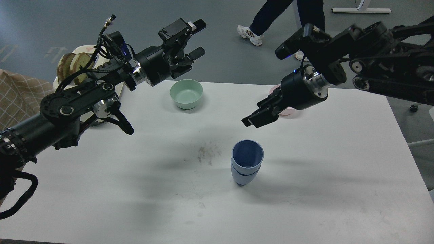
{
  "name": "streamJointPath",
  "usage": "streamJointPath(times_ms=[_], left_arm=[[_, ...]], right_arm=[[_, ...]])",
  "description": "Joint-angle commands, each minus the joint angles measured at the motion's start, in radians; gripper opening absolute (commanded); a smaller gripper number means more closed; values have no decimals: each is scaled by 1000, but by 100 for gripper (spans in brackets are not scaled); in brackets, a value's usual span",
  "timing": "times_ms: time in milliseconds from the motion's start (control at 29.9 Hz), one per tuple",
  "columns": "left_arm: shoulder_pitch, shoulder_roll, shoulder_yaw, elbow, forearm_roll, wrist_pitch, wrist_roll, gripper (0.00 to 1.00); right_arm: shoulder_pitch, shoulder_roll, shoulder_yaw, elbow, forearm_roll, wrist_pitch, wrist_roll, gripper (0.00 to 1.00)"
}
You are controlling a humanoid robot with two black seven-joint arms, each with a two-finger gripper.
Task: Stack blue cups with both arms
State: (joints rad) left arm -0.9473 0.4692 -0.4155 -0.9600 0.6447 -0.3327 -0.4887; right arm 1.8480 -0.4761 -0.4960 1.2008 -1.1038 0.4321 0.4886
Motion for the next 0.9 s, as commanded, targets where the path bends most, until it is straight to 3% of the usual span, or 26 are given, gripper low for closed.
streamJointPath(times_ms=[0, 167, 301, 368, 501, 635, 869], left_arm=[[7, 2, -28, 7, -2, 3, 0, 98], [39, -3, -83, 30, 0, 6, 0, 98], [38, -35, -91, 157, -8, 0, 0, 98], [36, -79, -94, 219, -22, 3, 0, 98], [28, -147, -101, 338, -109, -9, 0, 98], [31, -152, -103, 359, -198, -12, 0, 98], [38, -193, -105, 403, -264, -14, 0, 97]], right_arm=[[-27, -84, 63, -30, 50, -61, 0, 100], [-125, -156, 103, -87, 170, -170, 0, 100], [-352, -89, 296, -191, 275, -421, 0, 100], [-459, -64, 417, -245, 278, -475, 0, 100], [-604, -17, 649, -309, 278, -478, 0, 100], [-711, 11, 812, -352, 324, -477, 0, 100], [-809, 120, 904, -474, 643, -391, 0, 100]])
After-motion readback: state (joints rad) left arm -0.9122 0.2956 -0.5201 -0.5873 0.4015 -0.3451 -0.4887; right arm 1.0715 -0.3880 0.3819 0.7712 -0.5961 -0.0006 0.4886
